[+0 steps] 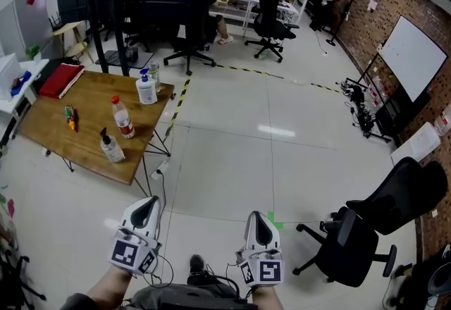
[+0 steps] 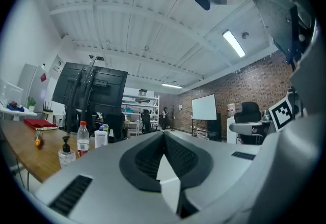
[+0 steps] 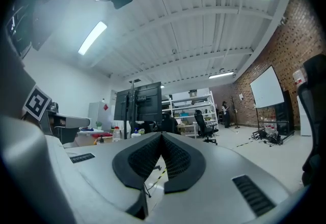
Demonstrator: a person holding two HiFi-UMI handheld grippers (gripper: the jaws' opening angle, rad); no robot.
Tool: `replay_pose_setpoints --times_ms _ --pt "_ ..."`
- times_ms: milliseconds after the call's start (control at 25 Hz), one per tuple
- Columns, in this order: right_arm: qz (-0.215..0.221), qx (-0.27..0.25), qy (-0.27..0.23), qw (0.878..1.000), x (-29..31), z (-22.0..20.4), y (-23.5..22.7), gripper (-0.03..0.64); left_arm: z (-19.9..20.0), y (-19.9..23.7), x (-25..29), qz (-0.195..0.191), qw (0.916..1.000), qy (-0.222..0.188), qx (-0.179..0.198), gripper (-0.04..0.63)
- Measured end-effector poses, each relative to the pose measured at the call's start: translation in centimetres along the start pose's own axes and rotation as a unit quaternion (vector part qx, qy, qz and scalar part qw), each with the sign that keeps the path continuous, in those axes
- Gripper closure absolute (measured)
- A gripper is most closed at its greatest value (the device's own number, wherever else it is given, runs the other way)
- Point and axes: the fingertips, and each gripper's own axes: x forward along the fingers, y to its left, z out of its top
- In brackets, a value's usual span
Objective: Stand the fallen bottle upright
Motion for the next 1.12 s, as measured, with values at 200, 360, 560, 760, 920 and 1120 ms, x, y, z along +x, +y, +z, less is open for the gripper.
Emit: replay_pose_setpoints --times_ms 200,360,560,760,920,1120 --pt "0.006 0.006 0.002 1.0 3.9 -0.4 -3.8 0.605 0.3 -0.2 5.8 -0.002 1.0 0.0 0.006 0.561" --pt "0.007 0.011 0.0 1.0 6.3 -0.5 -5.0 0.606 1.0 0.8 7.9 0.011 0.9999 -0.01 0.007 0.561" --pt "0.023 0.012 0.002 1.0 6.7 0.1 -4.9 0.606 1.4 0.7 7.5 0.029 0.9995 -0.005 -0.004 0.561" --pt "0.029 0.013 0.006 0.999 6.4 1.6 -4.4 0.606 2.5 0.4 6.8 0.032 0.9994 -0.005 -0.009 0.561" --pt "0.027 0.01 -0.005 1.0 5.8 2.7 -4.7 0.606 3.1 -0.3 6.4 0.031 0.9994 -0.004 -0.014 0.561" --pt "0.04 0.014 -0.001 0.999 5.7 2.8 -4.0 0.606 4.3 -0.9 5.6 0.032 0.9994 -0.01 -0.005 0.561"
